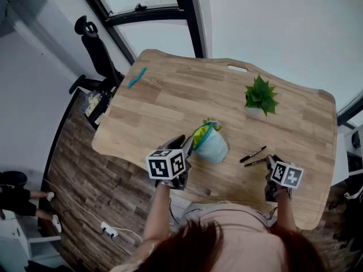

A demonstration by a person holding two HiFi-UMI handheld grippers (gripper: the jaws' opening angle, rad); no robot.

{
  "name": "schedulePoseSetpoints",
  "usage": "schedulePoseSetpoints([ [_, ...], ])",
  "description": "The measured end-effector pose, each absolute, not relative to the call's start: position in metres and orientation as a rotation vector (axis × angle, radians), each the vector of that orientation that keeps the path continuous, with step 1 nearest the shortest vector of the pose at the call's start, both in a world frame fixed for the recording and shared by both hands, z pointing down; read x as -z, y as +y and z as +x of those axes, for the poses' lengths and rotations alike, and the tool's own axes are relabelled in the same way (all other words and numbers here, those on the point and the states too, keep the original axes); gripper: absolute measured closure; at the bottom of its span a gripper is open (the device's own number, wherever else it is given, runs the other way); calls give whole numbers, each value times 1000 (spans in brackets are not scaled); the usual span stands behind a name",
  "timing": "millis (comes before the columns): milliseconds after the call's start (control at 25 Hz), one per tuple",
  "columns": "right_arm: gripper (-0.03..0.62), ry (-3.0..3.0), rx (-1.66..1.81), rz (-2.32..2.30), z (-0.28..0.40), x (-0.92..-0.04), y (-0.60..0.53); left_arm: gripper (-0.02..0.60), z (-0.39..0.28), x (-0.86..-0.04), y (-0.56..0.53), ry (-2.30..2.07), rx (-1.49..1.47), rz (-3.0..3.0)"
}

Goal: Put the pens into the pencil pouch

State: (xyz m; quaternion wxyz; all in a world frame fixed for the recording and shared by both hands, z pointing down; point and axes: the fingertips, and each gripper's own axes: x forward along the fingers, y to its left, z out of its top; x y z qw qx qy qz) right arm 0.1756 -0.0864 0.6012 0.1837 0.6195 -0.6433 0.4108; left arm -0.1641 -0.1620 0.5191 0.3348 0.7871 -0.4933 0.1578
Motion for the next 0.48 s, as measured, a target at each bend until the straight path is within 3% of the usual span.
schedulePoseSetpoints([
  [480, 456, -1690, -1428, 1770, 182, -631, -80, 472, -145, -547, -170, -1152, -459, 2022],
])
